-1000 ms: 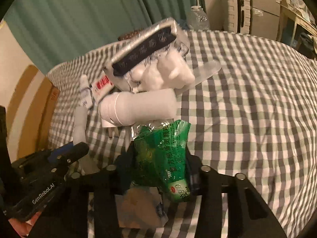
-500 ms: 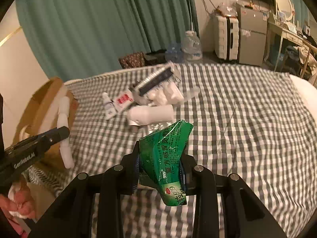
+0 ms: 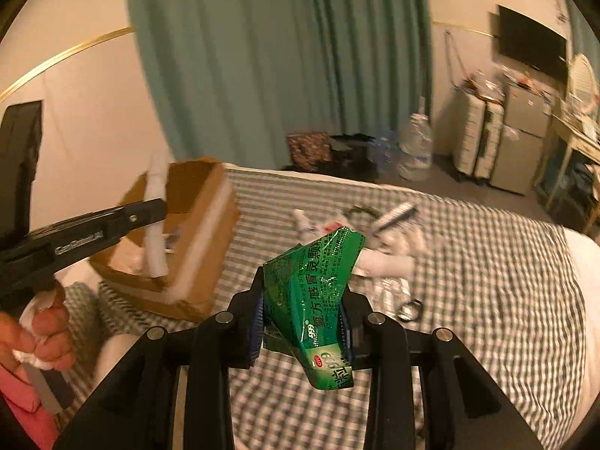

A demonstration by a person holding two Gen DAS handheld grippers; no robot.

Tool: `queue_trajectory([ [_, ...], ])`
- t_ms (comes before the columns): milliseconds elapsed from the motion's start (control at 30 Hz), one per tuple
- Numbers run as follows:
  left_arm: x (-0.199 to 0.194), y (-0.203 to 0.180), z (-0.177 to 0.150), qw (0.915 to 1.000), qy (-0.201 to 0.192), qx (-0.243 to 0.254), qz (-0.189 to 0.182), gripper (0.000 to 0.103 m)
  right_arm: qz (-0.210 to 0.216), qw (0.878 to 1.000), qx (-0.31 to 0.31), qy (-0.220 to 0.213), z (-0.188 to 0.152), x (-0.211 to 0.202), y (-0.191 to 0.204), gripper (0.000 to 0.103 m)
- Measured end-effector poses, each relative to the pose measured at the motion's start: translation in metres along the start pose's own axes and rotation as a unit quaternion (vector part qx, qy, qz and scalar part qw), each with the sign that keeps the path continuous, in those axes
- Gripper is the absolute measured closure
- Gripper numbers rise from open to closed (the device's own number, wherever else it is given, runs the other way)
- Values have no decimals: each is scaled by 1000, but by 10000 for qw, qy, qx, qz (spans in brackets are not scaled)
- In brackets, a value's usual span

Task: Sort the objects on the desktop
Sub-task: 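Carry the white tube and green packet into the cardboard box and release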

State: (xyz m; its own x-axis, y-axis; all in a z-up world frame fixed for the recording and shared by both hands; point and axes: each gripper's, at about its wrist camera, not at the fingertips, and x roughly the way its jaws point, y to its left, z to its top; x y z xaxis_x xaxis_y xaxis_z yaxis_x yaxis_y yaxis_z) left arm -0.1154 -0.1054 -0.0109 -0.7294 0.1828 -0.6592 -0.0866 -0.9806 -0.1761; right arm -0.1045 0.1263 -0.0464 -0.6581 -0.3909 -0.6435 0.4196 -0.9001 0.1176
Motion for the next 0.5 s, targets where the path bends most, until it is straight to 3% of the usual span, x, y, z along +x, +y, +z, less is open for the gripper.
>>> queue_trajectory([
  [200,-13,53,1,9988,-43,-149,464,91,302,9988,-390,9,21,20,51,72],
  [500,6,121,-17,9967,190,-492,624,91,852,9943,-612,190,45,58,110,71],
])
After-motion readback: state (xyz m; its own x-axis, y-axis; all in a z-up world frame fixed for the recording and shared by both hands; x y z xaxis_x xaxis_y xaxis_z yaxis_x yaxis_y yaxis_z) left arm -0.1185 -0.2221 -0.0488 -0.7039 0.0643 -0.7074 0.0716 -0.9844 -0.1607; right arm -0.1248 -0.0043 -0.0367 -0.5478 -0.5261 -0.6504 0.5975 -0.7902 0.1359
